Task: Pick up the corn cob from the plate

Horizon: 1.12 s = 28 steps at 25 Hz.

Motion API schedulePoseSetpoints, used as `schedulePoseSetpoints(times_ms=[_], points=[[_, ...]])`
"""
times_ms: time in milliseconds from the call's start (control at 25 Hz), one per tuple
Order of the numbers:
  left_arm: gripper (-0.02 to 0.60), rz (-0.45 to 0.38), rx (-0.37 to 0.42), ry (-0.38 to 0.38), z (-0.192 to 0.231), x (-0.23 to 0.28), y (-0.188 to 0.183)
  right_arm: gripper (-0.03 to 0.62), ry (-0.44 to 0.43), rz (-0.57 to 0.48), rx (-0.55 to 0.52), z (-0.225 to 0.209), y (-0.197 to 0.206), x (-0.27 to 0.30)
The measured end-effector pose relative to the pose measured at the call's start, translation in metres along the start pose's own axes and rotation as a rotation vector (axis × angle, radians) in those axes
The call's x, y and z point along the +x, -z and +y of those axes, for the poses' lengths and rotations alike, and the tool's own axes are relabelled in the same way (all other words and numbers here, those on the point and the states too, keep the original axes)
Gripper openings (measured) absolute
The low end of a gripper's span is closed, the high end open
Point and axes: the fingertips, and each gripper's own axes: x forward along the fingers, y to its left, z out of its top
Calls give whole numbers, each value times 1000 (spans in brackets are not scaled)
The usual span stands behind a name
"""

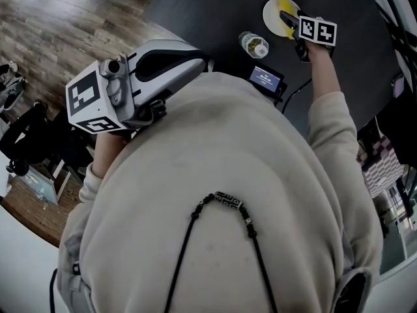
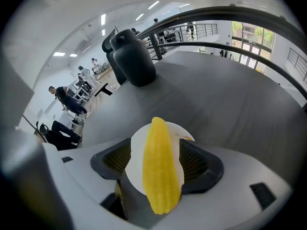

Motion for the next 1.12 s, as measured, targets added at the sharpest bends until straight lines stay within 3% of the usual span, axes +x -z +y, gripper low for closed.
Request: schedulePoseSetpoints(times_ms=[240,440,920,1040,1120], points=[[2,-7,-18,-7,4,-7,0,314,17,124,-41,-3,19,21],[2,5,-17,-25,6,-4,5,318,46,164,-40,-12,24,23],[2,-24,-40,-22,7,-4,5,316,157,249,-229,-17,26,25],[2,-36,-47,-22,7,-5,4,293,182,259,-252,-21,25,24],[2,-31,-44,-24,8,-6,6,239,195,267,-268,-25,24,26]])
